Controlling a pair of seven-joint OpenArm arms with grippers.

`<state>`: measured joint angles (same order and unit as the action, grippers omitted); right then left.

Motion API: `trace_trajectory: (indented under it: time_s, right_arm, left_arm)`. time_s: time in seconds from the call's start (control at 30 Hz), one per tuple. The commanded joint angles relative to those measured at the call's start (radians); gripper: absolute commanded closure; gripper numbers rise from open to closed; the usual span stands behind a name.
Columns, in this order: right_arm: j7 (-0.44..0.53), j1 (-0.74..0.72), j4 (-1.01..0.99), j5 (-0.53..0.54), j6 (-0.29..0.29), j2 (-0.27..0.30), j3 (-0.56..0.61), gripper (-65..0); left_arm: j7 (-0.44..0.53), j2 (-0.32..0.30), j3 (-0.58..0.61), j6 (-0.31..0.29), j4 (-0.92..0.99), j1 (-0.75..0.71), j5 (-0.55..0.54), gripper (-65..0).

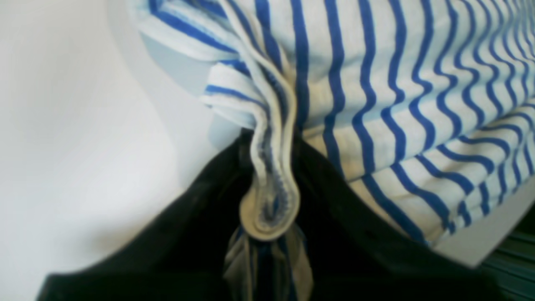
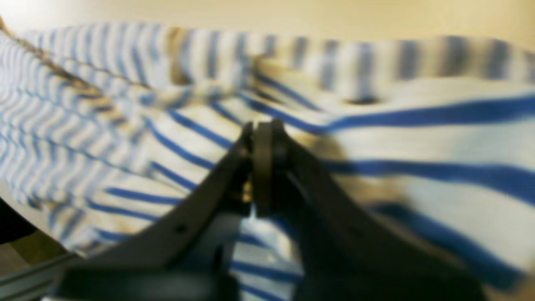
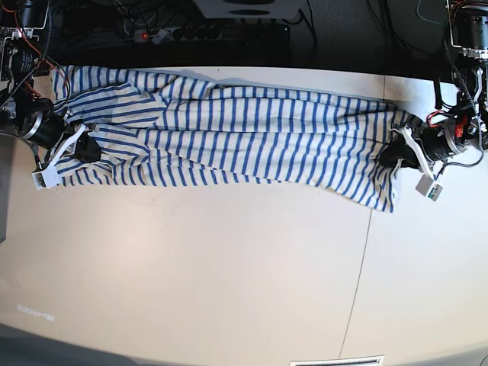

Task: Fold the T-shirt properly
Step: 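Carry the strip end with the left gripper toward the right gripper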

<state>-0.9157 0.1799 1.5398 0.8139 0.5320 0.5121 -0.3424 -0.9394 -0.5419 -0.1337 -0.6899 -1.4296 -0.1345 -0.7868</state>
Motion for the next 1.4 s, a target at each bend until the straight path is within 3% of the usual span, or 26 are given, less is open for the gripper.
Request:
trace_trajectory:
  time_s: [0.0, 0.3, 0.47, 0.6, 0.77, 1.13, 1.37]
  right_arm:
    - [0.013, -0.011, 0.017, 0.017, 0.074, 0.017, -0.009, 0.0]
    - [0.014, -0.016, 0.017, 0.016, 0.074, 0.017, -0.009, 0.0]
    - [0.021, -0.028, 0.017, 0.016, 0.074, 0.017, -0.009, 0.0]
    - [0.022, -0.027, 0.017, 0.012, 0.074, 0.016, -0.009, 0.0]
    - [0.022, -0.027, 0.017, 0.003, 0.074, 0.016, -0.009, 0.0]
    - [0.026, -0.027, 0.017, -0.01, 0.074, 0.017, -0.009, 0.0]
    - [0.026, -0.027, 0.017, -0.01, 0.074, 0.017, -0.009, 0.0]
  left_arm:
    - [0.007, -0.031, -0.031, 0.006, -0.008, 0.018, 0.003, 0.0]
    - [-0.034, -0.087, -0.14, 0.017, -0.022, 0.036, -0.076, 0.0]
    - [-0.068, -0.07, -0.14, 0.017, -0.119, 0.02, -0.119, 0.0]
    - [-0.075, -0.044, -0.096, 0.018, -0.315, -0.037, -0.135, 0.0]
    - [-0.056, 0.02, 0.071, 0.103, -0.509, -0.068, 0.004, 0.0]
    - [0.003, 0.247, 0.397, 0.241, -0.528, -0.054, 0.349, 0.0]
    - [0.004, 0.347, 0.476, 0.264, -0.527, -0.055, 0.388, 0.0]
